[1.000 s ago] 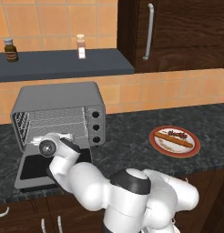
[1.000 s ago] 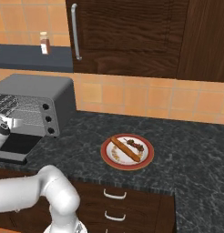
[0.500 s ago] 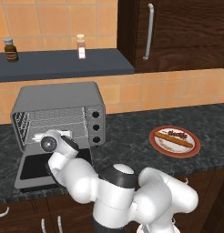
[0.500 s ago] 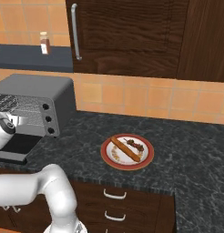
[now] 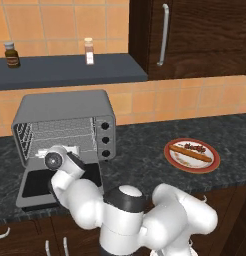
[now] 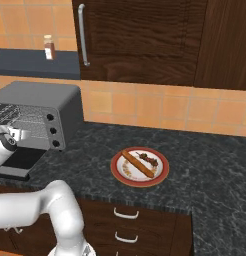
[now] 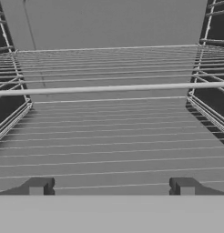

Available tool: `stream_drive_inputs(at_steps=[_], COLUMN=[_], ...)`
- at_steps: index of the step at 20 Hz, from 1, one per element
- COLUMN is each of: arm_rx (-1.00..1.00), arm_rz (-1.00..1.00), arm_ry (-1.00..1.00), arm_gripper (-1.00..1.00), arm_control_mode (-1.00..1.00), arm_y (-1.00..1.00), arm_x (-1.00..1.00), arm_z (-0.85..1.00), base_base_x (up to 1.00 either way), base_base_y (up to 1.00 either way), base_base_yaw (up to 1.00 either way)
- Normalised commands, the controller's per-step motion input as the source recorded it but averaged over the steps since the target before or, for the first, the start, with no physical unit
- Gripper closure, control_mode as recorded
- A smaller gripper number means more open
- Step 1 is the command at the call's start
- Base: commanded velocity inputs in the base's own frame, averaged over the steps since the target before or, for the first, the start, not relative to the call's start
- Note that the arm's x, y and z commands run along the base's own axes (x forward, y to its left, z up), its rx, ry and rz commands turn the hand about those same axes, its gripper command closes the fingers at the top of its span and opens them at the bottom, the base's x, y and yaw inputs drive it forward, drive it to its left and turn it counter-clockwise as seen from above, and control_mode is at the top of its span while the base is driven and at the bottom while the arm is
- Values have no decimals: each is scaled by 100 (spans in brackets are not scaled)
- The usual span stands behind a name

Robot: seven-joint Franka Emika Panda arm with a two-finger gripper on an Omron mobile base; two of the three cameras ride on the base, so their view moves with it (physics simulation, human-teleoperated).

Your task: Pick up the kebab skewer and baguette bread, and place them inside the toaster oven. Close the toaster oven door and start by setting the timer.

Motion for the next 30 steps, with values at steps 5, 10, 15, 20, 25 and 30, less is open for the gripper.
stream_drive_inputs(at_steps=[5,10,15,20,25,30], arm_rx=[0,0,0,0,0,0], arm_rz=[0,0,0,0,0,0], arm_ry=[-1,-1,0,0,0,0], arm_gripper=[-100,-100,-100,-100,-100,-100], arm_control_mode=[-100,-100,-100,-100,-100,-100], arm_y=[3,4,6,6,12,11], arm_x=[19,23,12,4,0,0], arm_z=[-6,-23,-35,-36,-42,-54], base_base_x=[0,0,0,0,0,0], base_base_y=[0,0,0,0,0,0], base_base_yaw=[0,0,0,0,0,0])
